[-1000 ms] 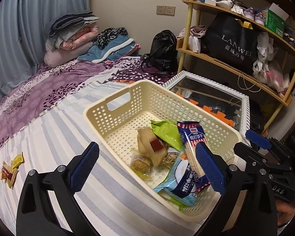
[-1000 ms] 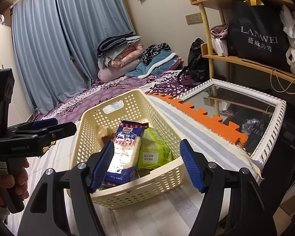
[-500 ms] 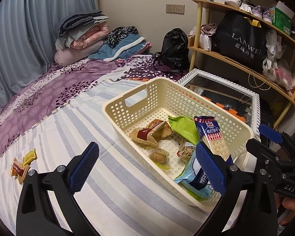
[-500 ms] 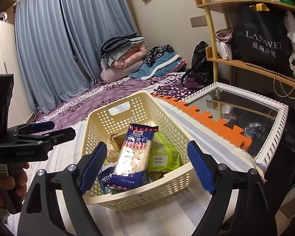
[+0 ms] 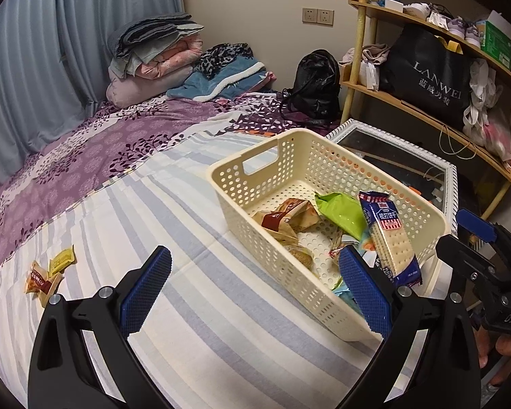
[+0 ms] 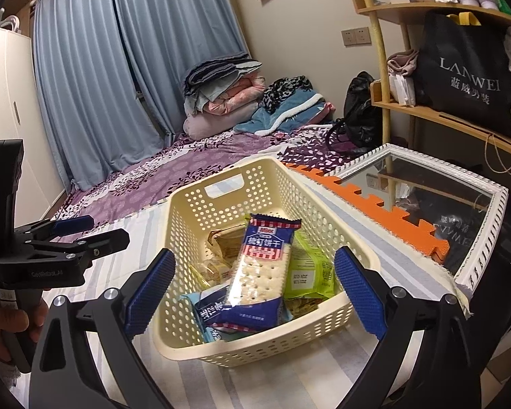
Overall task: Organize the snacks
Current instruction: 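Move both open tools back to the last two snacks on the bed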
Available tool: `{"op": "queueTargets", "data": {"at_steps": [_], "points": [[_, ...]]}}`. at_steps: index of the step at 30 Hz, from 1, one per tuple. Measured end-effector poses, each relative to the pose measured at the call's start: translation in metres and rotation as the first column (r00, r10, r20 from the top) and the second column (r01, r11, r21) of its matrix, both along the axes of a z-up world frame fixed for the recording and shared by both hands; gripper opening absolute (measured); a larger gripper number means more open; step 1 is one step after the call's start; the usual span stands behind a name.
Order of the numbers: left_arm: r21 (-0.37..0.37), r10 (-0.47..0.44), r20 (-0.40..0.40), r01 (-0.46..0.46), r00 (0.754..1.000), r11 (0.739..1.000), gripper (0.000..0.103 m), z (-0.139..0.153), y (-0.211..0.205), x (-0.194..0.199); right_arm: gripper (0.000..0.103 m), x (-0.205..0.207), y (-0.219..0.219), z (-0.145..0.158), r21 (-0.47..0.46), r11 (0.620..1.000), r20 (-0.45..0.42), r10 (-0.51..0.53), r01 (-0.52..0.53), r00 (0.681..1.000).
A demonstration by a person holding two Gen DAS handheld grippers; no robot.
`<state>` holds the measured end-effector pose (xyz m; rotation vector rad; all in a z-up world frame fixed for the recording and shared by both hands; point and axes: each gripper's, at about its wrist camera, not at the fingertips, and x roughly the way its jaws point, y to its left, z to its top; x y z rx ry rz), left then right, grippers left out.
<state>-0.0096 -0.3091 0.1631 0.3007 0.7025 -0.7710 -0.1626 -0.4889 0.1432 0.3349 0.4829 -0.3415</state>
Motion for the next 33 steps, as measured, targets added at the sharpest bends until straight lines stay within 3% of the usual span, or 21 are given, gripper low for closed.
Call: {"op": "queueTargets", "data": {"at_steps": [20, 33], "points": [[-0.041, 0.092, -0.015, -0.092, 0.996, 0.995, 0.1, 0.001, 0.065, 0.023, 0.094, 0.038, 0.052, 0.015, -0.041, 0.992, -0.032, 0.119, -0.12, 0.992], [-0.051, 0.212, -0.075, -0.216, 0.974, 0.975, 0.1, -0.018, 0.131, 0.052, 0.094, 0.081, 0.105, 0.012, -0.051, 0.968, -0.08, 0.241, -0.246, 0.967]]}}
